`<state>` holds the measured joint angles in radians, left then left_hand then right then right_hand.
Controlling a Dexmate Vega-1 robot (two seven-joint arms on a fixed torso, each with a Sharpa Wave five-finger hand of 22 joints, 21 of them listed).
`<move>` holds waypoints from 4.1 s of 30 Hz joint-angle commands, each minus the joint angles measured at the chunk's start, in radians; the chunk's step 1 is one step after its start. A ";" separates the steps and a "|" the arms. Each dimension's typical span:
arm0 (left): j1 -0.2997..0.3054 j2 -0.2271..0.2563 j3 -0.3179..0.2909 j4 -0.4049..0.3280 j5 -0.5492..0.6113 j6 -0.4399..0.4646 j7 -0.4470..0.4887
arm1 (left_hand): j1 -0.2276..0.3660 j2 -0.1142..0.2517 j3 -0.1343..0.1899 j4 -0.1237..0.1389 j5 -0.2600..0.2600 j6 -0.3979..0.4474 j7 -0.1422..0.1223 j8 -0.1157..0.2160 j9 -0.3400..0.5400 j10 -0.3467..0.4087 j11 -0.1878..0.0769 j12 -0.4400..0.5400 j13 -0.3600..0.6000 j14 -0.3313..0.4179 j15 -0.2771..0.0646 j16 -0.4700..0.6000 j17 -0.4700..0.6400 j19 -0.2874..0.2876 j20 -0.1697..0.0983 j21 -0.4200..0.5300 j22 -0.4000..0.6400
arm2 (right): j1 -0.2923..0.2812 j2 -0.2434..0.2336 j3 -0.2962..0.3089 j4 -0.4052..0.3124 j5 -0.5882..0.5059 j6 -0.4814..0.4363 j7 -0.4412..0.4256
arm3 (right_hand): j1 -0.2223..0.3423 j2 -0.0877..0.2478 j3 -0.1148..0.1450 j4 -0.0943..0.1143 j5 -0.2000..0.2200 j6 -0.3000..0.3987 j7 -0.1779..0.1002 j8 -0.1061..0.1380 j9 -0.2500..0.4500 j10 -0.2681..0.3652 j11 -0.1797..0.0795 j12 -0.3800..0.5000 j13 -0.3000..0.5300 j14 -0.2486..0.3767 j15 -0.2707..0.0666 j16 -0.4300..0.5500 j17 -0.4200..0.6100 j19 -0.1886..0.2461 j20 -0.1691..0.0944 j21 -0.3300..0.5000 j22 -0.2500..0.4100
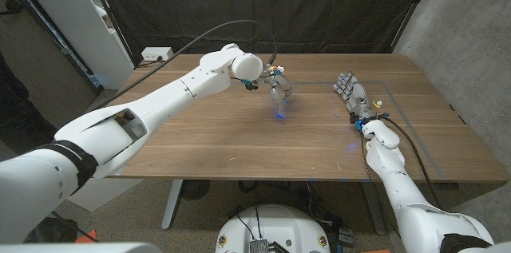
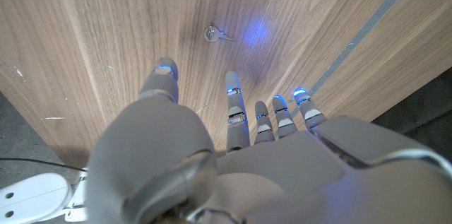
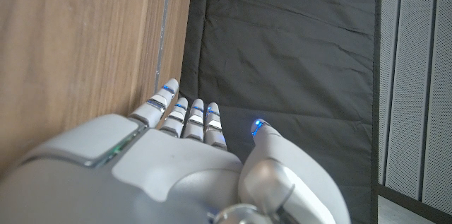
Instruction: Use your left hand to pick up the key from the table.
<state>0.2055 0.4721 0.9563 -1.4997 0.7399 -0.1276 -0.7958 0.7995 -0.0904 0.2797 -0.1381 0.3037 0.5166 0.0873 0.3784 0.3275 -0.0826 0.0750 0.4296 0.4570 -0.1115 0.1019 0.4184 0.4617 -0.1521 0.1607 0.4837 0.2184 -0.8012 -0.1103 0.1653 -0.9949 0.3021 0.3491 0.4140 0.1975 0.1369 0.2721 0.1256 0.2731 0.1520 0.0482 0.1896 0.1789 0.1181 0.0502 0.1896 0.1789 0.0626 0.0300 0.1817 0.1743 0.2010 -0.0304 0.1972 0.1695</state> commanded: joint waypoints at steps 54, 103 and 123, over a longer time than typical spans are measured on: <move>0.048 0.023 0.014 0.024 0.084 -0.052 0.109 | 0.043 0.027 -0.029 0.001 -0.024 0.116 -0.013 0.120 0.068 0.061 -0.017 0.045 0.009 0.047 -0.013 0.029 0.012 0.035 -0.015 0.012 0.000 | 0.068 0.010 0.020 0.122 -0.030 0.040 0.008 | -0.015 -0.003 0.014 -0.005 -0.007 0.008 0.000 0.000 0.004 0.007 -0.003 -0.001 0.005 0.010 0.001 0.005 0.004 0.007 -0.003 0.000 0.004; 0.046 0.011 0.047 0.086 0.151 -0.098 0.212 | 0.179 0.094 0.011 -0.028 -0.058 0.153 -0.035 0.190 0.122 0.098 -0.033 0.068 0.005 0.094 -0.038 0.038 0.005 0.087 -0.025 0.029 -0.004 | 0.092 0.005 0.030 0.169 -0.037 0.079 0.010 | -0.016 -0.005 0.019 -0.010 -0.006 0.008 -0.001 0.000 0.004 0.008 -0.004 0.000 0.005 0.015 0.002 0.006 0.004 0.005 -0.007 -0.001 0.004; 0.059 0.010 0.041 0.105 0.149 -0.113 0.299 | 0.227 0.142 0.024 -0.019 -0.087 0.165 -0.033 0.205 0.133 0.121 -0.047 0.080 0.001 0.118 -0.050 0.040 -0.007 0.110 -0.036 0.036 -0.008 | 0.115 0.003 0.026 0.204 -0.046 0.096 0.019 | -0.017 -0.006 0.020 -0.012 -0.006 0.010 0.003 0.001 0.004 0.010 -0.002 0.000 0.005 0.020 0.003 0.007 0.004 0.007 -0.009 0.000 0.004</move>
<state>0.2576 0.4833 1.0012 -1.4027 0.8895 -0.2341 -0.5354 1.0173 0.0404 0.2940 -0.1570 0.2214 0.6862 0.0499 0.5845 0.4600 0.0284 0.0249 0.5032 0.4588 0.0000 0.0454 0.4552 0.4541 -0.0499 0.1234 0.5145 0.2088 -0.6979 -0.1064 0.1939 -0.8086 0.2607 0.4342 0.4260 0.1848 0.1344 0.2874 0.1160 0.2732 0.1520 0.0482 0.1896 0.1789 0.1178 0.0499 0.1896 0.1788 0.0718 0.0319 0.1817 0.1743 0.2030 -0.0324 0.1972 0.1695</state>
